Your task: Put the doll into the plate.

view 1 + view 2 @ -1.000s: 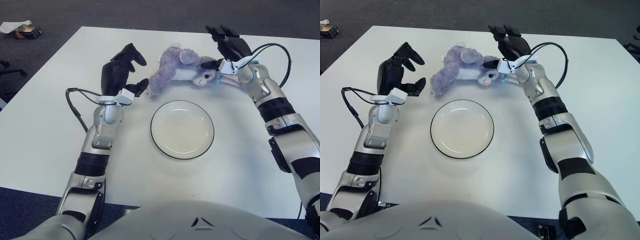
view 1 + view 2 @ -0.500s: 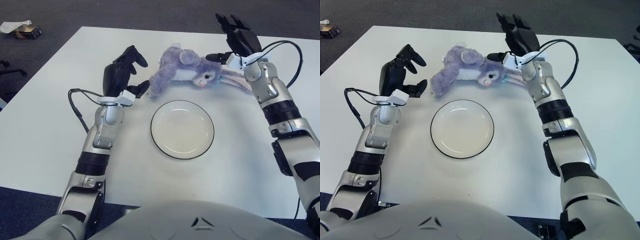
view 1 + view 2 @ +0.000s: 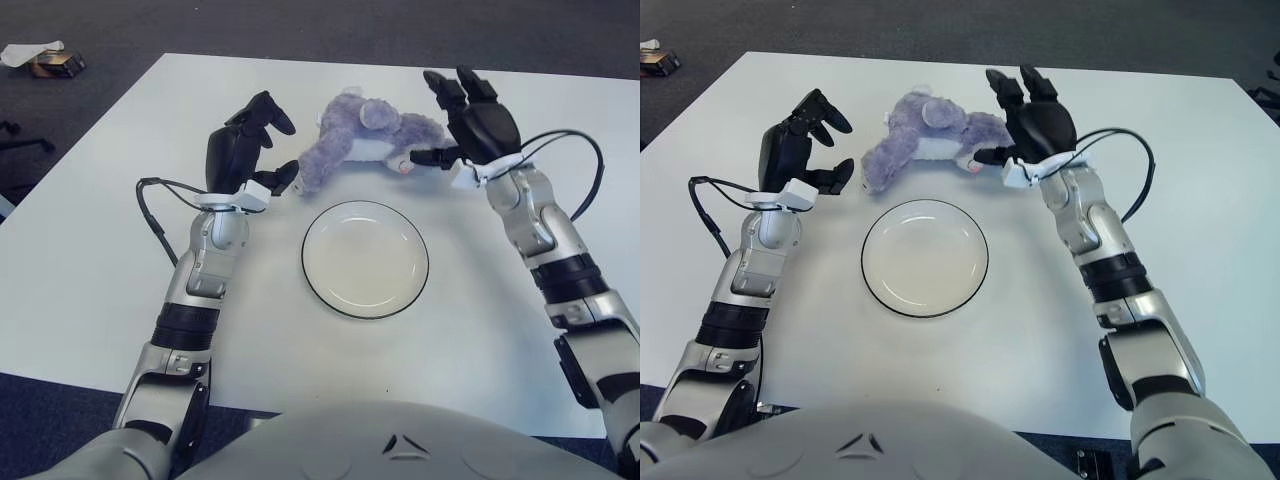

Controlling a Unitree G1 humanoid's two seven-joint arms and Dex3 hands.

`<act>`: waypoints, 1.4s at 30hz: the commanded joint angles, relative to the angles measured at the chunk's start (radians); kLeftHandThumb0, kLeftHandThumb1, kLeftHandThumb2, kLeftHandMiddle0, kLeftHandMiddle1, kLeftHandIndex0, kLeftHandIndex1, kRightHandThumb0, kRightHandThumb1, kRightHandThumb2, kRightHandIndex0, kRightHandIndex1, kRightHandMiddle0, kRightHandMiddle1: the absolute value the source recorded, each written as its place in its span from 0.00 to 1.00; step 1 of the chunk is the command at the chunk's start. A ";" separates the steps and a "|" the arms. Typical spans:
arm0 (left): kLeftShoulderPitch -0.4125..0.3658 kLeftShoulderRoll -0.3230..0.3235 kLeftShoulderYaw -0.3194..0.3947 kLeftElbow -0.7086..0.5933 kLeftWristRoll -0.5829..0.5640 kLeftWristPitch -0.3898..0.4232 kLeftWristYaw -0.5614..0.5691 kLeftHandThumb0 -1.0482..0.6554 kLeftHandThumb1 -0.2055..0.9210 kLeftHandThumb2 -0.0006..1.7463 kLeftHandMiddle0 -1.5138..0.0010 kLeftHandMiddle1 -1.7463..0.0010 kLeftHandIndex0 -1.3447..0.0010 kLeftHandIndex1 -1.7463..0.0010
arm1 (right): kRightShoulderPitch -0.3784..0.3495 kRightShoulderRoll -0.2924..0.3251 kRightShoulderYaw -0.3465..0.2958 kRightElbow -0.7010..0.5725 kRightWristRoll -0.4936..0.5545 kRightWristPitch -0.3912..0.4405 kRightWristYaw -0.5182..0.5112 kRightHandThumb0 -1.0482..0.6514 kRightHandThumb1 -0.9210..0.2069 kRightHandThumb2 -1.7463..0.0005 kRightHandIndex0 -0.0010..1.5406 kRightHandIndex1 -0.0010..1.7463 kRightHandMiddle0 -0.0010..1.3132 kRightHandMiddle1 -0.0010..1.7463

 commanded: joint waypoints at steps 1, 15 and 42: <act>-0.016 0.008 -0.002 0.010 0.009 -0.005 0.012 0.61 0.35 0.84 0.59 0.00 0.58 0.00 | 0.027 0.008 0.003 -0.018 -0.031 0.005 -0.045 0.00 0.00 0.81 0.00 0.00 0.00 0.22; -0.020 0.013 -0.002 0.021 0.002 -0.007 0.008 0.61 0.35 0.85 0.51 0.00 0.67 0.00 | 0.109 0.052 0.054 -0.026 -0.175 0.063 -0.186 0.04 0.10 0.79 0.00 0.00 0.00 0.22; -0.019 0.007 -0.006 0.025 0.011 -0.002 0.013 0.61 0.34 0.85 0.51 0.00 0.67 0.00 | 0.053 0.097 0.166 0.234 -0.272 0.088 -0.418 0.07 0.21 0.69 0.00 0.00 0.00 0.21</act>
